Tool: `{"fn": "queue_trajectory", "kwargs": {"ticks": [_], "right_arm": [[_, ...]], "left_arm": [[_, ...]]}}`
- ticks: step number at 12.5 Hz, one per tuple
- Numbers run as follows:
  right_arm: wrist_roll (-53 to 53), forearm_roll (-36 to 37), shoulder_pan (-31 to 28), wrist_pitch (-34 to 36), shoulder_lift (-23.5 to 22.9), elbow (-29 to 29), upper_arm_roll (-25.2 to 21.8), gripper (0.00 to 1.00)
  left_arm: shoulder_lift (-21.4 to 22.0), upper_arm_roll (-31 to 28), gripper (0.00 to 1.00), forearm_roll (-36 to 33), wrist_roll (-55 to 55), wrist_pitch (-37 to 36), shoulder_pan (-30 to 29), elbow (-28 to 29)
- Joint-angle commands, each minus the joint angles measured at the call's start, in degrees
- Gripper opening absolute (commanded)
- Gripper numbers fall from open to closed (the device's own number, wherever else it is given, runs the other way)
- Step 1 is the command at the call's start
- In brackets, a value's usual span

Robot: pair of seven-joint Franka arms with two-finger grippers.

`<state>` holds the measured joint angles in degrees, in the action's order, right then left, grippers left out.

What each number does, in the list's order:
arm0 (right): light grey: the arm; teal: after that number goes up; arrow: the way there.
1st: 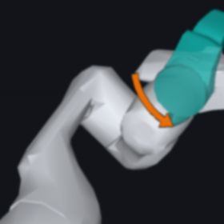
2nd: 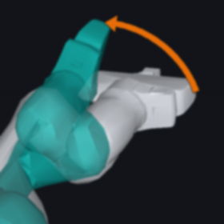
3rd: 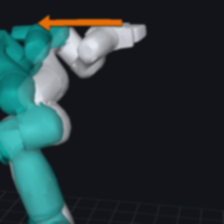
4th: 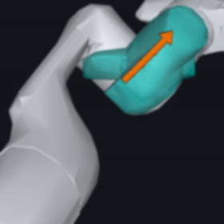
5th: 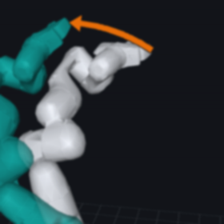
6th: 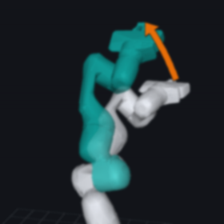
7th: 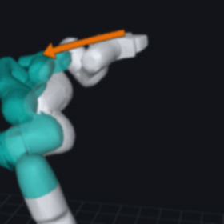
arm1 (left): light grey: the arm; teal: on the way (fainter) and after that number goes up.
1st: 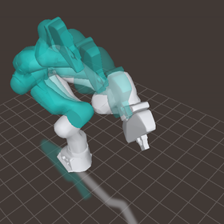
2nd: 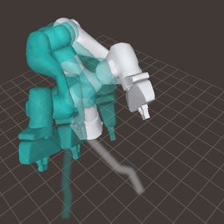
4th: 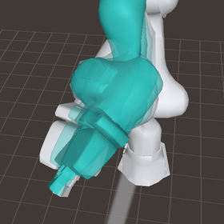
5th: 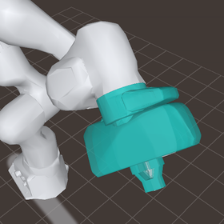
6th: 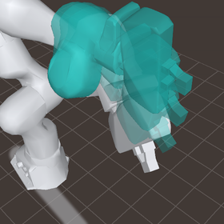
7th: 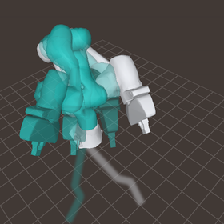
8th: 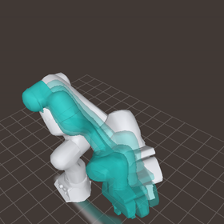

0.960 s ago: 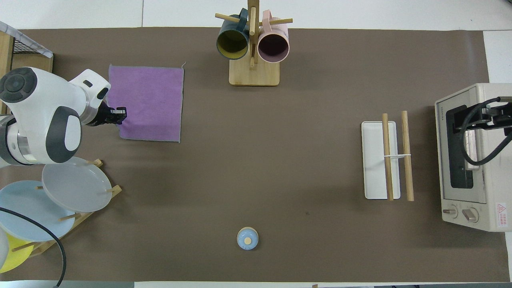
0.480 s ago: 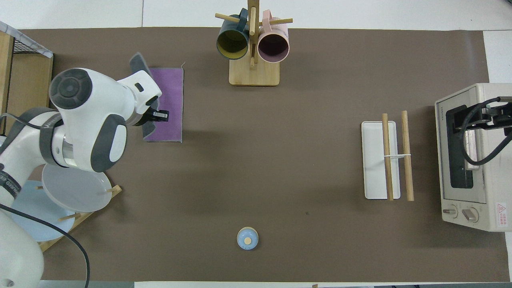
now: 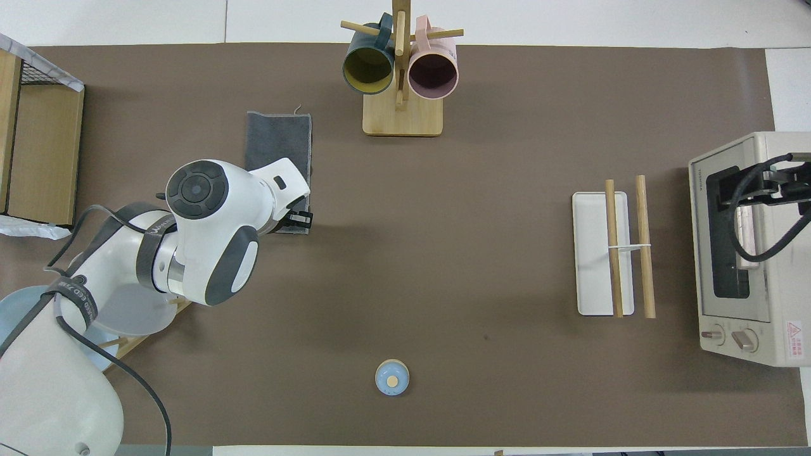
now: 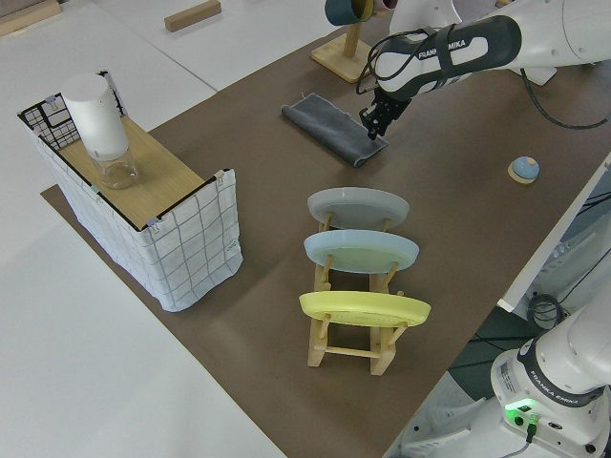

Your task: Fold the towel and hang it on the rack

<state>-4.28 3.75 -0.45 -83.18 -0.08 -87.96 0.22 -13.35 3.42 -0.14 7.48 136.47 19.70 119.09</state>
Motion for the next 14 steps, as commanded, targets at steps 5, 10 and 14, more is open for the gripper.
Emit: {"fn": "queue_trajectory", "kwargs": {"ticks": [5, 10, 14], "right_arm": [[1.38, 0.21, -0.96, 0.83, 0.34, -0.02, 0.66, 1.00], [1.38, 0.21, -0.96, 0.83, 0.34, -0.02, 0.66, 1.00], [1.38, 0.21, -0.96, 0.83, 0.34, -0.02, 0.66, 1.00]], "left_arm": [[-0.09, 0.09, 1.00, 10.12, -4.89, -2.70, -10.44, -4.39], [-7.82, 0.88, 1.00, 23.24, -13.28, 2.04, -14.69, -8.34], [-9.06, 1.59, 0.99, 25.01, -13.19, 2.92, -14.52, -9.14]]}}
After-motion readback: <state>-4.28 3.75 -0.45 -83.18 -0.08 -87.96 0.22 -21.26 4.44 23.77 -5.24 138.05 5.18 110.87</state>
